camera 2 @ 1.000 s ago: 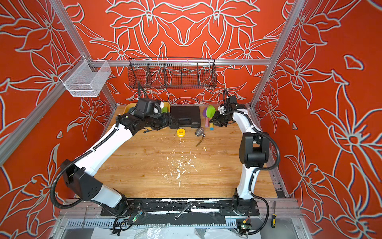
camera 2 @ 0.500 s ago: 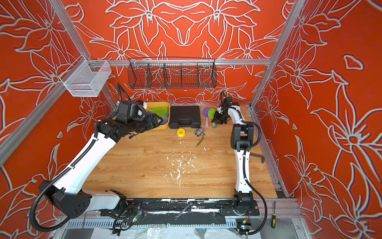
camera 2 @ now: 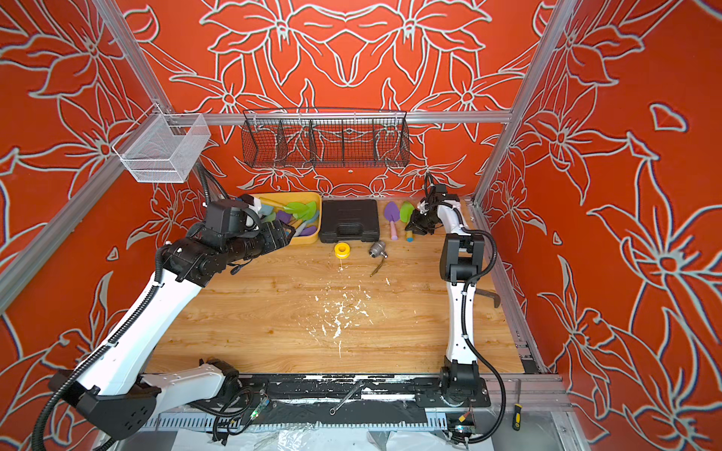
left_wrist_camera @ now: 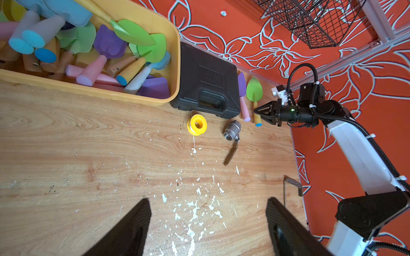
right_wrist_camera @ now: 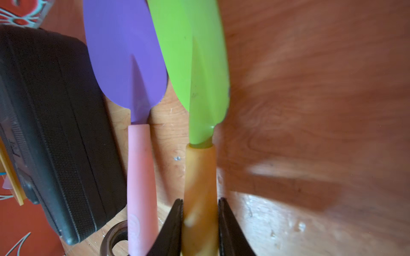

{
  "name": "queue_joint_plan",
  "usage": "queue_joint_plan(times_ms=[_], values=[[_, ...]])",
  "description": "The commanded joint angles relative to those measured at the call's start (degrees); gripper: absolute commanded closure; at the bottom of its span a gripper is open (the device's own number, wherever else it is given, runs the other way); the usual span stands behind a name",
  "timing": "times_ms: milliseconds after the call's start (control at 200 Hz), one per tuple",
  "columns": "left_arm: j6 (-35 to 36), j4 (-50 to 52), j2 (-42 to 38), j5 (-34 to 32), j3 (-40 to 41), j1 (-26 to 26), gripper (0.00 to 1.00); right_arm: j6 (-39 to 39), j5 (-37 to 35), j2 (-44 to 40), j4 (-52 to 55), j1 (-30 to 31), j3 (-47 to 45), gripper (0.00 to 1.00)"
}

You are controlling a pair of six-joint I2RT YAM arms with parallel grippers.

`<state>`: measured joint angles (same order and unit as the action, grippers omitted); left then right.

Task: Take the shovel out of the storage box
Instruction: Place the shovel at the center of the board.

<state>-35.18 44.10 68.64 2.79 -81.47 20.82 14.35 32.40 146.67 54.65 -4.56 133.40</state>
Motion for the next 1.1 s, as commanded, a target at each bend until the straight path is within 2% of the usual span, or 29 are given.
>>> queue_joint_plan(times_ms=[0, 170, 410, 560, 716, 801, 961, 1096], values=[[-0.77, -0.15, -0.24, -1.03, 0.17, -0.35, 0.18, -1.71, 1.51, 1.64, 2.16, -0.78, 3.79, 1.0], [-0.9, -0.46, 0.72, -1.24, 0.28, -0.39, 0.18, -2.4, 2.93, 7.09, 5.9, -0.8, 10.11, 1.0], [-1.06, -1.51, 4.4, -0.94, -1.2, -0.35, 0.18, -2.01, 3.63, 8.36, 5.9, -0.9, 10.13, 1.0], [-1.43, -1.76, 7.13, -1.97, -2.3, -0.43, 0.18, -2.62, 2.81, 8.41, 5.84, -1.24, 9.87, 0.85], [-2.71, -0.8, 10.33, -3.81, -3.71, -1.19, 0.18, -2.88, 1.79, 7.71, 5.88, -1.6, 10.1, 0.54], [-3.75, 1.21, 13.28, -4.68, -5.72, -2.24, 0.17, -2.94, 1.85, 6.6, 5.82, -1.69, 10.03, 0.43], [-2.53, 6.6, 21.38, -6.24, -12.94, -4.9, 0.17, -1.87, 3.06, 2.17, 5.89, -1.6, 8.58, 0.31], [1.22, 11.11, 29.79, -6.08, -21.2, -7.95, 0.18, -0.41, 4.82, -5.83, 2.96, -1.37, 0.37, 0.26]])
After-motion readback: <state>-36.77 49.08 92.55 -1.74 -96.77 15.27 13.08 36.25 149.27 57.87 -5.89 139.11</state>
